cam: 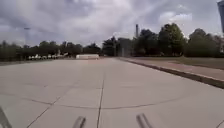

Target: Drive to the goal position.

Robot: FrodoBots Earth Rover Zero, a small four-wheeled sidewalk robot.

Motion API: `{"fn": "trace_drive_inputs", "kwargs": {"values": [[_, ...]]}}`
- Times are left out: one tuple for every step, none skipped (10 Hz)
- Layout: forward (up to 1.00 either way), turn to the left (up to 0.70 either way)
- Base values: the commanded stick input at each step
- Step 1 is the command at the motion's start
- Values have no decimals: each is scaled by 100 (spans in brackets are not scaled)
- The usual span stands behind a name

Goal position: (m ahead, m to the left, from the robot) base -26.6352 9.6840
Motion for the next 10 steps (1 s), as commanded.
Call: {"fn": "trace_drive_inputs", "kwargs": {"values": [[0,45],[0,45],[0,45],[0,45],[0,45],[0,45],[0,45],[0,45],[0,45],[0,45]]}}
